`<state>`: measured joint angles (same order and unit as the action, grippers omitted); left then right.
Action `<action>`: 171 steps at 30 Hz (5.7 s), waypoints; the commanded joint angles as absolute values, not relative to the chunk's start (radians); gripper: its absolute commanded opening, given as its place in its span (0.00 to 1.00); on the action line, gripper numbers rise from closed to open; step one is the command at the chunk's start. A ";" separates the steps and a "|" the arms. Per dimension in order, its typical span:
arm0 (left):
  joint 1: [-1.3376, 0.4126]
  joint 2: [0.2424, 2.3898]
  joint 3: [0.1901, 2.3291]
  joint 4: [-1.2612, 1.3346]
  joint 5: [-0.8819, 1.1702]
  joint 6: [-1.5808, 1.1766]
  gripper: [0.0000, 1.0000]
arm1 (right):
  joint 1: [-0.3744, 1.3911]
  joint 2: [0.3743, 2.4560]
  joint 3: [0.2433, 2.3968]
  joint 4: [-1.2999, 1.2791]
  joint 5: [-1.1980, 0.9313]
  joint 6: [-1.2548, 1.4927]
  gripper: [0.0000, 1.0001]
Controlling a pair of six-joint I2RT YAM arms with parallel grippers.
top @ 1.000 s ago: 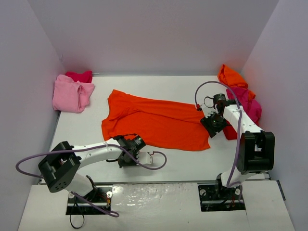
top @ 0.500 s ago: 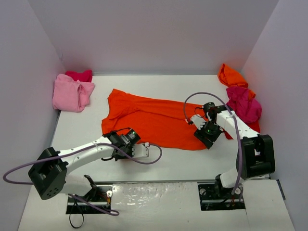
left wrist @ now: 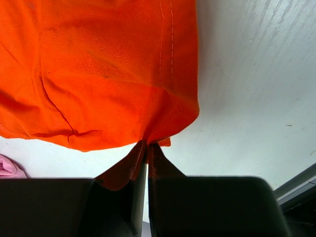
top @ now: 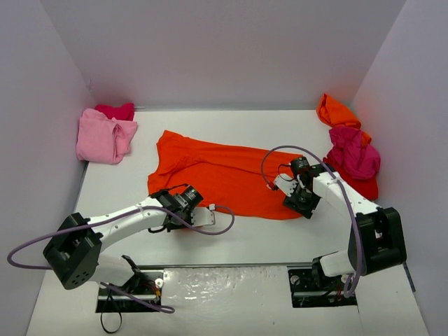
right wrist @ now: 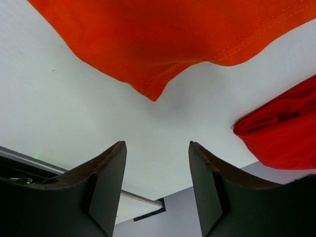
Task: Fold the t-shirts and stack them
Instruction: Grap the side of the flattened tshirt closest away from the robot with both arms, then fold the other side of the tshirt into a rectangle
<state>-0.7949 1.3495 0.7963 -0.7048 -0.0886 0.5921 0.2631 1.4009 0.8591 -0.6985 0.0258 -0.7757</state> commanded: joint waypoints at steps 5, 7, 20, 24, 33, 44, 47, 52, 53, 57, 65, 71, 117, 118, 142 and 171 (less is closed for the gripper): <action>-0.779 1.340 0.819 -0.699 -0.115 0.600 0.00 | 0.363 1.496 0.834 -0.641 0.091 -0.731 0.50; -0.779 1.338 0.817 -0.697 -0.114 0.601 0.00 | 0.384 1.505 0.836 -0.640 0.091 -0.719 0.50; -0.778 1.325 0.803 -0.692 -0.117 0.602 0.00 | 0.442 1.606 0.835 -0.611 0.145 -0.675 0.48; -0.778 1.318 0.799 -0.690 -0.118 0.605 0.00 | 0.442 1.602 0.833 -0.613 0.164 -0.674 0.48; -0.778 1.316 0.792 -0.681 -0.124 0.606 0.00 | 0.440 1.599 0.820 -0.598 0.177 -0.676 0.39; -0.776 1.302 0.777 -0.673 -0.158 0.616 0.00 | 0.442 1.630 0.818 -0.581 0.165 -0.666 0.02; -0.769 1.270 0.771 -0.656 -0.222 0.652 0.00 | 0.442 1.609 0.815 -0.588 0.184 -0.666 0.00; -0.620 1.174 0.891 -0.698 -0.207 0.703 0.00 | 0.437 1.513 0.845 -0.638 0.209 -0.678 0.00; -0.589 1.165 0.914 -0.734 -0.190 0.704 0.00 | 0.437 1.499 0.866 -0.648 0.203 -0.679 0.00; -0.577 1.154 1.026 -0.863 -0.141 0.711 0.00 | 0.439 1.421 0.904 -0.706 0.155 -0.677 0.00; -0.575 1.121 1.125 -1.104 -0.032 0.703 0.00 | 0.440 1.345 0.897 -0.775 0.150 -0.666 0.00; -0.567 1.103 1.198 -1.268 0.079 0.689 0.00 | 0.451 1.280 0.905 -0.858 0.139 -0.644 0.00; -0.344 1.900 1.889 -0.873 -0.031 1.003 0.00 | 0.193 1.973 1.498 -0.657 0.138 -0.790 0.00; -0.335 1.921 1.905 -0.878 -0.029 1.007 0.00 | 0.193 1.983 1.509 -0.657 0.139 -0.791 0.00; -0.258 2.045 2.127 -0.991 -0.002 1.123 0.00 | 0.187 2.095 1.617 -0.655 0.137 -0.745 0.00; -0.210 2.109 2.209 -0.911 0.067 1.032 0.66 | 0.195 2.043 1.698 -0.505 0.354 -0.604 0.57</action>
<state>-0.2161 2.2717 2.1849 -0.8949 0.0311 1.0621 0.1905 2.1875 1.6888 -0.5372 0.2835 -0.6406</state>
